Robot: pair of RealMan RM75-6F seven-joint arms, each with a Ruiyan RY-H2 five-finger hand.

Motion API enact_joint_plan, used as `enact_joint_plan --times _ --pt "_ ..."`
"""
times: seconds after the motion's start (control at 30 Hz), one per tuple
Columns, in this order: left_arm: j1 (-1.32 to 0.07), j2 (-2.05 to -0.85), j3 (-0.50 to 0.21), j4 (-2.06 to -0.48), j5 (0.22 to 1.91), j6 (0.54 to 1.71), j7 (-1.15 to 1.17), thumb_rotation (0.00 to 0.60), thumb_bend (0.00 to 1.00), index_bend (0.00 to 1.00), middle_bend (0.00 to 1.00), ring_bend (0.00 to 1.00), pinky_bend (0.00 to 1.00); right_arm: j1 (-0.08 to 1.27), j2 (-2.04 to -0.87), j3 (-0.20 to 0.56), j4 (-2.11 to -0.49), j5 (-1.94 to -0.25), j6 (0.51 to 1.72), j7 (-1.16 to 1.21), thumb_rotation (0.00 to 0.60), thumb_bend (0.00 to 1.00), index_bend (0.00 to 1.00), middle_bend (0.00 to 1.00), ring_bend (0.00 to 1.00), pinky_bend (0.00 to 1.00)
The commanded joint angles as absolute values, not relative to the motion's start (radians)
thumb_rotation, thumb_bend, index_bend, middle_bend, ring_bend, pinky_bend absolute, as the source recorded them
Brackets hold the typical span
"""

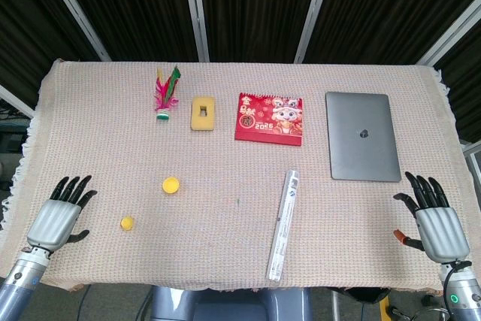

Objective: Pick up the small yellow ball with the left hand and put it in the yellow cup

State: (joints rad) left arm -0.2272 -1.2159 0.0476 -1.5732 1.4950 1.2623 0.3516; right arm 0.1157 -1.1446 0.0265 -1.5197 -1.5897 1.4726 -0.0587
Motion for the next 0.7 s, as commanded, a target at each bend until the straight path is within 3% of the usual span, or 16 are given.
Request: enact_joint_plan --times 0.03,0.7 --pt "-0.227 -1.216 0.048 -1.572 1.496 1.264 0.351 0.600 0.13 0.20 0.00 0.00 0.00 0.116 -1.144 0.026 -1.521 -1.588 1.470 -0.059 0.600 0.00 0.31 0.00 0.00 0.00" --pt "-0.223 -1.214 0.047 -1.576 1.503 1.278 0.353 0.600 0.13 0.20 0.00 0.00 0.00 0.112 -1.139 0.024 -1.521 -1.596 1.481 -0.052 0.600 0.00 0.32 0.00 0.00 0.00"
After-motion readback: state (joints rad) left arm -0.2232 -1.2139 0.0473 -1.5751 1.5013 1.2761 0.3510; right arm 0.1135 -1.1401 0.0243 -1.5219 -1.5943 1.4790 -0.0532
